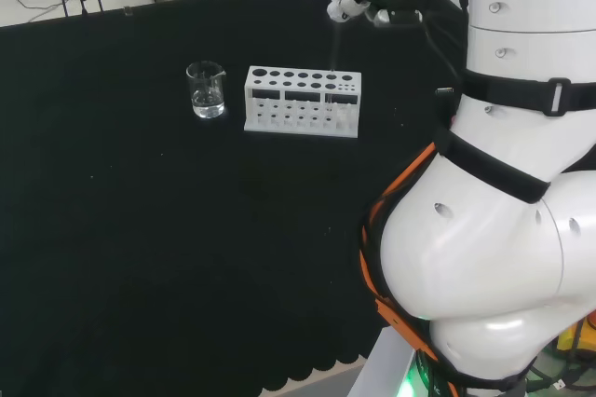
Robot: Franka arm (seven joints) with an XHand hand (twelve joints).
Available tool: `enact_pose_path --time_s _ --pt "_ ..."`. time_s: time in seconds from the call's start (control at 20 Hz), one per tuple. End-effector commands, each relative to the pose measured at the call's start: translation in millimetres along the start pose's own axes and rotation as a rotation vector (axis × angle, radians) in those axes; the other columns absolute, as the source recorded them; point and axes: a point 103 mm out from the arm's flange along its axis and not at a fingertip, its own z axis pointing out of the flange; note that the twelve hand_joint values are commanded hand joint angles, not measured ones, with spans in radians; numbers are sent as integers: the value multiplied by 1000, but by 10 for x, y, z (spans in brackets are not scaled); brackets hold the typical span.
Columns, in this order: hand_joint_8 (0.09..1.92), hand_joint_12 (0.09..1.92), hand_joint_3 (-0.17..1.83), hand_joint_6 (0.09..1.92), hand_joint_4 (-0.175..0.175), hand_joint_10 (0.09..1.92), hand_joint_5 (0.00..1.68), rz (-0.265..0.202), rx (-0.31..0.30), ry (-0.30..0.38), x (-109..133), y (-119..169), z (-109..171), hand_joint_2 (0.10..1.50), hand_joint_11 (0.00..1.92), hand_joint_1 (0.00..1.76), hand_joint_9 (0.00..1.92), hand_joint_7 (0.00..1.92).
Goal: Take the glass rod from the white test tube rack.
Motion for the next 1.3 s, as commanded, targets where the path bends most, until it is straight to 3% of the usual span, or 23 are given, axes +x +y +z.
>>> enact_pose_path --time_s 0.05,0.2,0.55,0.8,0.9,1.05,1.15,1.3 --pt "1124 1255 -175 922 -175 1059 505 -14 14 -5 171 5 6 1226 1692 818 1563 1045" --pt "1117 1242 -175 920 -175 1035 518 -43 9 -4 191 8 8 1206 1706 854 1583 1056" --pt "1095 1203 -175 916 -175 976 547 -10 11 -13 219 56 -8 1185 1745 897 1632 1080" --pt "1013 1058 -147 918 -175 864 945 -7 -85 9 129 -12 -62 1158 1853 1112 1685 1265" --pt "934 947 -164 878 -175 843 1036 -4 -103 -19 154 -22 -106 1147 1861 1228 1667 1173" --pt "875 847 -175 831 -175 843 1086 6 -137 -28 199 -46 -178 1134 1768 1280 1640 1138" --pt "1016 846 -175 697 -175 856 1072 12 -168 -33 243 -71 -232 1146 1692 1287 1618 1129" --pt "1069 828 -175 590 -175 846 1086 16 -188 7 295 -107 -339 1145 1638 1293 1592 1138"
